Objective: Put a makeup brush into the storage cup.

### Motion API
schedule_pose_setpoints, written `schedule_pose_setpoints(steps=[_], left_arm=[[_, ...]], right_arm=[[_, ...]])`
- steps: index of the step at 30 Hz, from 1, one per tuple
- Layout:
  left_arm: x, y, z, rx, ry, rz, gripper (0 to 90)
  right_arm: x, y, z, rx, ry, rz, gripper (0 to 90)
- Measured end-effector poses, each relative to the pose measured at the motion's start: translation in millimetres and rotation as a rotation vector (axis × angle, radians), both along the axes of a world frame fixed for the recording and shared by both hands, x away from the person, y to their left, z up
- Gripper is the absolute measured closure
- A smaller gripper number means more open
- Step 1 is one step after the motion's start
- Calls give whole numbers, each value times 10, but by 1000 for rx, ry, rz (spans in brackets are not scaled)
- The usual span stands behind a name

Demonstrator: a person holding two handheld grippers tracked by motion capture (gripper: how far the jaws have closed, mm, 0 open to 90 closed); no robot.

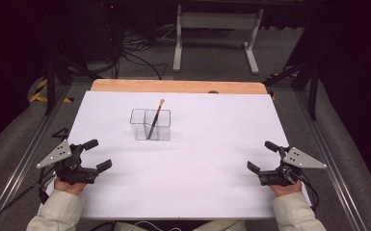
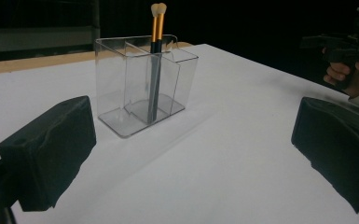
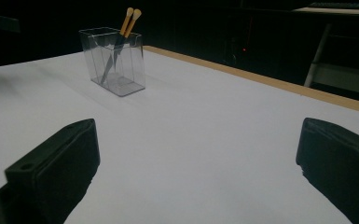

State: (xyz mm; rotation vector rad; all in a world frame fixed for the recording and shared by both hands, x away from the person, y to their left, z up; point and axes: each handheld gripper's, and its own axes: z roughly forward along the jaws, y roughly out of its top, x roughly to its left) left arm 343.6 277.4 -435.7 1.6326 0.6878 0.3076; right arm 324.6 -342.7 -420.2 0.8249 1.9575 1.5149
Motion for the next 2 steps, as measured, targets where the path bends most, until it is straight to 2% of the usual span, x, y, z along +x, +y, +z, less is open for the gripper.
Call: schedule_pose_setpoints(steps=[2], left_arm=[[0, -1, 1, 2, -1, 1, 4]], right_arm=[[-3, 4, 0, 3, 0, 3, 0]])
